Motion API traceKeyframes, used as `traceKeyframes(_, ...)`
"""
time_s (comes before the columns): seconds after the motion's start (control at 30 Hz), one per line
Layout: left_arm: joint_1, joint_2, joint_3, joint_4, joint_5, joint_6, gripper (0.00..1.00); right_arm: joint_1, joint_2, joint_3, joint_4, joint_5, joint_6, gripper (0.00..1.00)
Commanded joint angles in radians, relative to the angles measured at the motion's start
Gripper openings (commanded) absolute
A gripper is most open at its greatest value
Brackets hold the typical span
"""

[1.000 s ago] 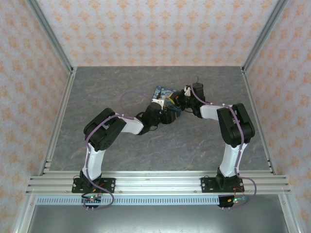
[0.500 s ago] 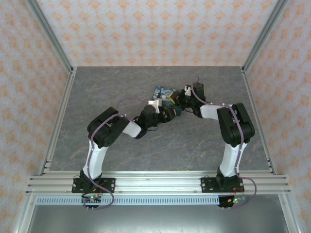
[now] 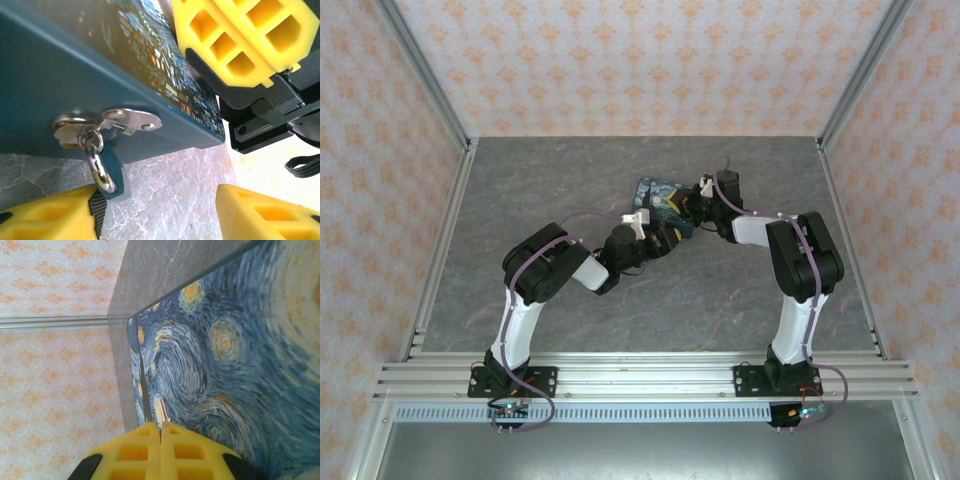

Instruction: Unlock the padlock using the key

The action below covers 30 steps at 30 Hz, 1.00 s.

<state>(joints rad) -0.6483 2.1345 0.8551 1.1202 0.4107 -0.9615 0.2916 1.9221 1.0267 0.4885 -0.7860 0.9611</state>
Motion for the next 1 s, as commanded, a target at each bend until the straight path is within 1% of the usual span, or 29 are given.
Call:
traceKeyframes(0.0, -0.013, 0.032, -0.004, 0.033, -0.026, -0.044, 0.6, 0.011, 0.048, -0.01, -0.042, -0.007, -0.007, 0.0)
traceKeyframes(0.17, -0.015, 0.057, 0.012, 0.007, -0.077, -0.08, 0.58, 0.01, 0.049, -0.013, -0.039, -0.007, -0.004, 0.0)
traceKeyframes(0.47, -0.016, 0.048, 0.01, -0.126, -0.175, -0.108, 0.5, 0.011, 0.045, -0.008, -0.037, -0.008, 0.001, 0.0)
traceKeyframes(0.6, -0.019, 0.044, 0.005, -0.199, -0.219, -0.128, 0.45, 0.01, 0.05, -0.01, -0.028, -0.009, 0.005, 0.0)
traceKeyframes(0.8, -0.019, 0.044, 0.005, -0.238, -0.251, -0.147, 0.42, 0.011, 0.055, -0.011, -0.017, -0.011, 0.013, 0.0)
traceKeyframes(0.97, -0.02, 0.044, 0.012, -0.266, -0.275, -0.169, 0.37, 0.01, 0.056, -0.009, -0.013, -0.011, 0.016, 0.0)
